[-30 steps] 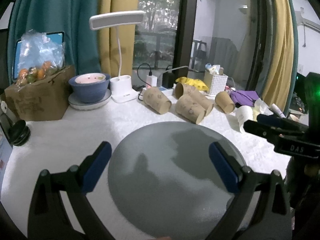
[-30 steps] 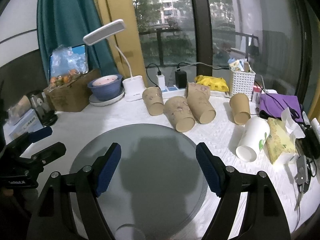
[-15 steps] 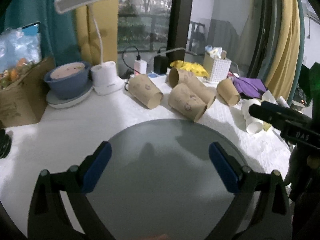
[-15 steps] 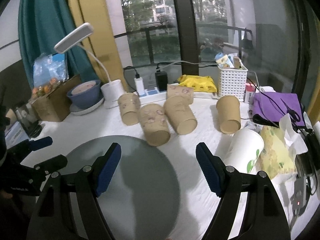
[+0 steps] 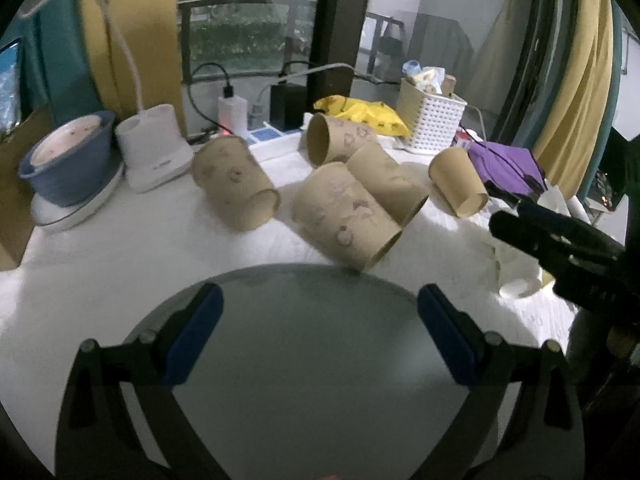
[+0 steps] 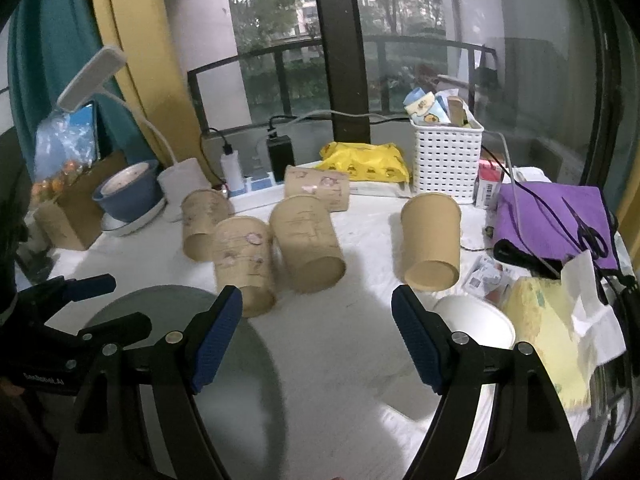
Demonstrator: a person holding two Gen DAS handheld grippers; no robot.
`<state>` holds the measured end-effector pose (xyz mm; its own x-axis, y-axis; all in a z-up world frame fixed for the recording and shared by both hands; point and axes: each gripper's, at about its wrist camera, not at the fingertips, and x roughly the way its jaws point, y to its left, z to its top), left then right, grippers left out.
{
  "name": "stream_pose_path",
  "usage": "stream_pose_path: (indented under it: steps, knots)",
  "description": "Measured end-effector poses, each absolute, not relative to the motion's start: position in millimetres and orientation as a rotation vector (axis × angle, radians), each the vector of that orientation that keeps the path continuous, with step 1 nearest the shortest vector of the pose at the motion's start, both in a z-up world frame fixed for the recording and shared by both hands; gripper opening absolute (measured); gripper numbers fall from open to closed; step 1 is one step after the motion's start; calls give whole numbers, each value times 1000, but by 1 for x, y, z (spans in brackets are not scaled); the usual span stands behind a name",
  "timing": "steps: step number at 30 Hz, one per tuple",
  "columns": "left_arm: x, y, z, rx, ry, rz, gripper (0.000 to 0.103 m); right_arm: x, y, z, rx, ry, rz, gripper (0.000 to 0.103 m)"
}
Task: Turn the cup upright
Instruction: 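Move the left gripper toward the tan doodled cup lying on its side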
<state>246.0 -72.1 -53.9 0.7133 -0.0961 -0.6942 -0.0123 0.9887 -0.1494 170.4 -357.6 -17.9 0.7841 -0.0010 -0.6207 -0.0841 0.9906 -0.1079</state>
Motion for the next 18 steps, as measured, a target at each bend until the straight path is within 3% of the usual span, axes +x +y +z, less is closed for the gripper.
stream_pose_path:
  steps: [18]
  knots:
    - [336, -88, -72, -213, 860, -40, 98, 222, -381, -21, -97, 715, 40, 80]
